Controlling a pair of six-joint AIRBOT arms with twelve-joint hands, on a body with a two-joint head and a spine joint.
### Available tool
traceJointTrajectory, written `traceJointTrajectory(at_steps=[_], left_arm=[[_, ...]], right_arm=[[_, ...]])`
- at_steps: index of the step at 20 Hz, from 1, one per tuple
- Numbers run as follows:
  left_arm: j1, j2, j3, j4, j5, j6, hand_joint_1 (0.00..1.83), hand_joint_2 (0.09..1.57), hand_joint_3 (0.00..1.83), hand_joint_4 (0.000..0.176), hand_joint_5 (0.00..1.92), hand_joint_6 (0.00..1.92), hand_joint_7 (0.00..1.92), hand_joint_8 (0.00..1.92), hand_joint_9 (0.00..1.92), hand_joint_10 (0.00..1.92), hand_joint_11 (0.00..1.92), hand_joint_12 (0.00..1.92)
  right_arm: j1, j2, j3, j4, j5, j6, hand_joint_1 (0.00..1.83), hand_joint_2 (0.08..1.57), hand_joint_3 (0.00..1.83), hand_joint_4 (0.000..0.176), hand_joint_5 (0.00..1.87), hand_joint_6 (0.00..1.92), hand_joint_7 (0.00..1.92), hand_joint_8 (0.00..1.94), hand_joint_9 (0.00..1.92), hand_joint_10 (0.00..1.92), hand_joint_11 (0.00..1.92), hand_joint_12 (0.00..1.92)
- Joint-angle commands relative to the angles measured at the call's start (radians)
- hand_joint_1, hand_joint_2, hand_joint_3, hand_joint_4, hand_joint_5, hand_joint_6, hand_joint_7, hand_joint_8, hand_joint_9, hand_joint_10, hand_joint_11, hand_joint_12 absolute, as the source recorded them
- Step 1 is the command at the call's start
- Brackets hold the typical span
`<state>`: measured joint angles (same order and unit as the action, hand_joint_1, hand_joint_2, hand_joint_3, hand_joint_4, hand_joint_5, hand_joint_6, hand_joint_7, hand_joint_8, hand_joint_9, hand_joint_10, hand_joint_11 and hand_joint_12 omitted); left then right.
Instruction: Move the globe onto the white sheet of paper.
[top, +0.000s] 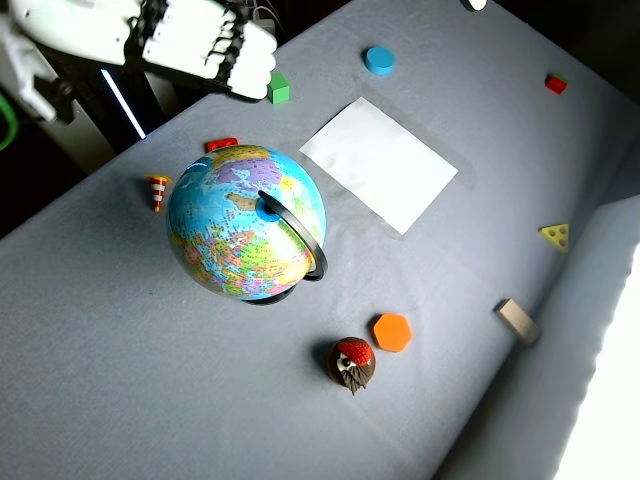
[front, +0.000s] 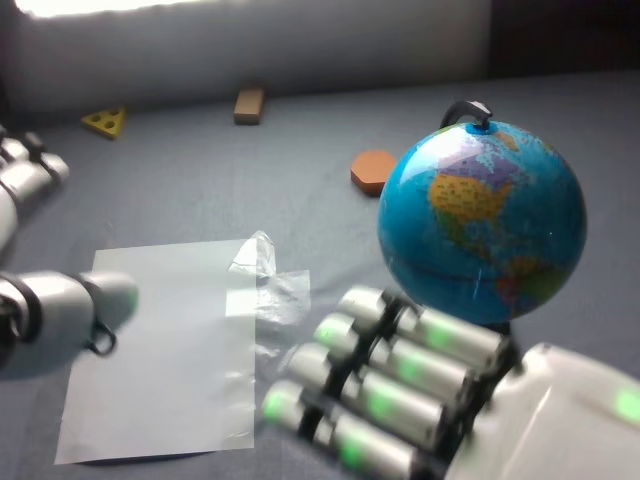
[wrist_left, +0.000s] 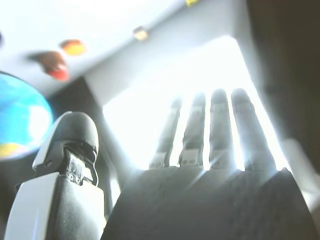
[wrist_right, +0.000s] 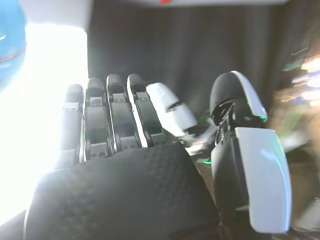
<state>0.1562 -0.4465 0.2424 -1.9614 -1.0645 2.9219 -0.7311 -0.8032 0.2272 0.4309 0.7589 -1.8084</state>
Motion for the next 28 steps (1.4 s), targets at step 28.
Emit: traceJointTrajectory(at_steps=[28], left_arm=[[0.862, -0.458, 0.054, 0.801, -0.388, -0.962, 0.0, 1.21, 0.0, 0.0, 0.02, 0.0, 0.0, 0.0, 0.0, 0.0, 0.0, 0.0]], right_arm=[[-0.443, 0.036, 0.722, -0.885, 0.292, 1.05, 0.04, 1.17, 0.0, 0.0, 0.07, 0.0, 0.06, 0.0, 0.05, 0.0, 0.0, 0.0]])
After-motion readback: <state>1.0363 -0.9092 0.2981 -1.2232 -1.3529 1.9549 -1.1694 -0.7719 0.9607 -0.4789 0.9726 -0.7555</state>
